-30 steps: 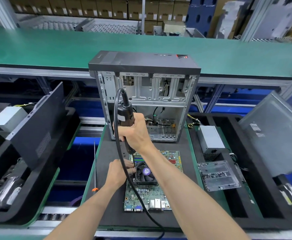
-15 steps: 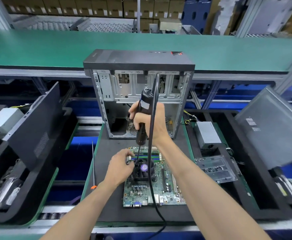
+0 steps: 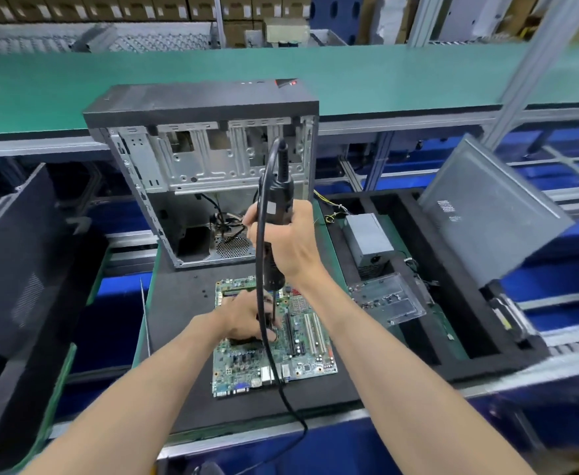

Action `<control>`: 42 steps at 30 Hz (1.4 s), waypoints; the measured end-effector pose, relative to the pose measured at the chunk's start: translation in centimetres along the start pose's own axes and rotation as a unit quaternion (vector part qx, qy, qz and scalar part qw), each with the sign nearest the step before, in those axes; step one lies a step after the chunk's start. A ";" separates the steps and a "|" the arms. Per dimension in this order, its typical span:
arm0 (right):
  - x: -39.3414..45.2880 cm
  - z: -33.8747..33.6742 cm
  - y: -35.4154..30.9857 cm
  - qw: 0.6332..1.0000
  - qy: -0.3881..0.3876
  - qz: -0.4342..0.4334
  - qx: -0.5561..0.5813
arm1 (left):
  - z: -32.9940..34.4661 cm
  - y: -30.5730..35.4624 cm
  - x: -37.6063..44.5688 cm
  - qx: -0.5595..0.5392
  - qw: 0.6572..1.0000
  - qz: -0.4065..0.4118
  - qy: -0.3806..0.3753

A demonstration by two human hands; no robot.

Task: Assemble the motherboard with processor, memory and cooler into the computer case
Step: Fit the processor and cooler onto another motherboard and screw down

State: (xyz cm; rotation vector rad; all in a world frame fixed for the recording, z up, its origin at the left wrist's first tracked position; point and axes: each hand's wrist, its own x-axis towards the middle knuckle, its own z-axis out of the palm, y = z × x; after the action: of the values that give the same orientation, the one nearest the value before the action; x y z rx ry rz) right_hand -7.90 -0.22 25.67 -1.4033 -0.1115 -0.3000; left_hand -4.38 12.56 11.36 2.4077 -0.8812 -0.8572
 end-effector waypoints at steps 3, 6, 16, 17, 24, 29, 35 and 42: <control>-0.4 -0.2 0.0 1.000 -0.002 -0.003 -0.004 | 0.1 0.1 0.1 0.008 1.000 0.006 -0.012; -0.6 -0.2 0.0 1.000 0.003 0.000 -0.009 | 0.0 0.2 0.2 -0.004 1.000 0.001 -0.016; -1.2 -0.6 0.1 1.000 0.011 0.003 -0.024 | 0.1 0.5 0.3 0.021 1.000 -0.013 0.003; -1.3 -0.7 0.2 1.000 0.011 0.003 -0.026 | 0.0 0.5 0.2 0.026 0.999 -0.022 0.003; -1.7 -0.9 0.6 0.999 0.019 -0.008 -0.024 | 0.0 0.4 0.1 0.033 0.999 -0.034 -0.006; -1.3 -0.7 0.6 1.000 0.015 -0.010 -0.009 | 0.0 0.5 0.0 0.005 0.999 -0.032 -0.005; -1.3 -0.7 0.6 0.998 -0.066 -0.003 0.000 | -0.2 0.8 -0.3 0.014 0.999 -0.028 -0.006; -1.5 -0.3 1.0 0.998 -0.040 -0.030 -0.029 | 0.1 0.2 0.1 0.006 1.000 -0.010 -0.003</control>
State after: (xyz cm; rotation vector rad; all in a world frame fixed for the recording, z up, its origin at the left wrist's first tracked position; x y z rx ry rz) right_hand -9.12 -0.20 24.30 -1.4726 -0.2125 -0.2993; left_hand -4.52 12.33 11.40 2.4297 -0.8693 -0.8687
